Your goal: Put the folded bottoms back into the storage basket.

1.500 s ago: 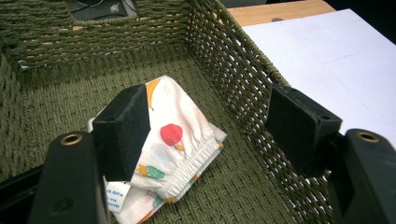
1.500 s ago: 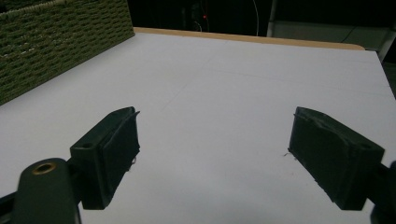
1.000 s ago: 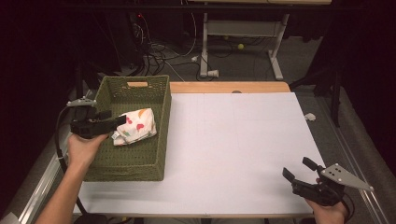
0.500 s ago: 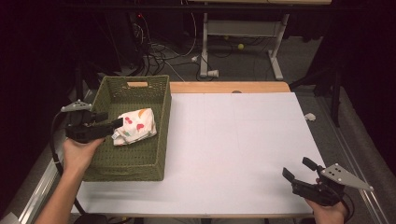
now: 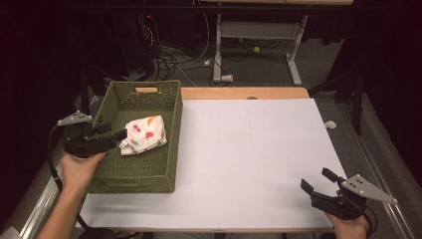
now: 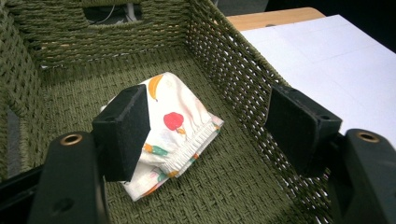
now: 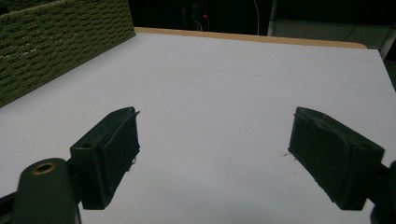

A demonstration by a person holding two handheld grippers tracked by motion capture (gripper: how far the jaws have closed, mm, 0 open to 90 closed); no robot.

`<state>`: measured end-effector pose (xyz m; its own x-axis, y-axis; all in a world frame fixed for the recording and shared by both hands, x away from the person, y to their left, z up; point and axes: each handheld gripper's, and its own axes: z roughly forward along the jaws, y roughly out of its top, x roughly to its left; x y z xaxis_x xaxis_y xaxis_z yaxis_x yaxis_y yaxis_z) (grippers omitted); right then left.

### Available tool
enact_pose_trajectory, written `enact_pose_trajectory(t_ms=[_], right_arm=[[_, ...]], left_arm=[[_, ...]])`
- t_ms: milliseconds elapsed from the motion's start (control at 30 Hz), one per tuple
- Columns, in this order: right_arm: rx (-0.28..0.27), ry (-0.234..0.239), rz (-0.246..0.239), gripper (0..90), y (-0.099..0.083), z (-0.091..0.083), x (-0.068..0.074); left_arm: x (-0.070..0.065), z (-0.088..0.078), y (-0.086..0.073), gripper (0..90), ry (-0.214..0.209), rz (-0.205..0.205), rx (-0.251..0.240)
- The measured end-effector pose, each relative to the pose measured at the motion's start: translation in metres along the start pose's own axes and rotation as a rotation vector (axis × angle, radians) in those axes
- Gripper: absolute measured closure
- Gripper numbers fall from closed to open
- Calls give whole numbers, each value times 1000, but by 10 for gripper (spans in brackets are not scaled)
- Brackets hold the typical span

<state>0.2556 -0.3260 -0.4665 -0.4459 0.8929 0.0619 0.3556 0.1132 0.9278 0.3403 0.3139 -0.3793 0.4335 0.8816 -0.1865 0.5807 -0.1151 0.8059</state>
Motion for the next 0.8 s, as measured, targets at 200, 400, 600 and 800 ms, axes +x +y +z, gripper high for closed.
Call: enact_pose_trajectory(t_ms=[200,400,600,800], right_arm=[[-1,0,-1,165,0,0,0],[-1,0,0,165,0,0,0],[-2,1,0,165,0,0,0],[-2,1,1,165,0,0,0]], left_arm=[[-2,-6,-3,290,-2,2,-13],[-3,-11,-6,289,-4,5,-24],[-5,-15,-11,290,-1,10,-31],[-6,-19,-14,289,-2,13,-41]])
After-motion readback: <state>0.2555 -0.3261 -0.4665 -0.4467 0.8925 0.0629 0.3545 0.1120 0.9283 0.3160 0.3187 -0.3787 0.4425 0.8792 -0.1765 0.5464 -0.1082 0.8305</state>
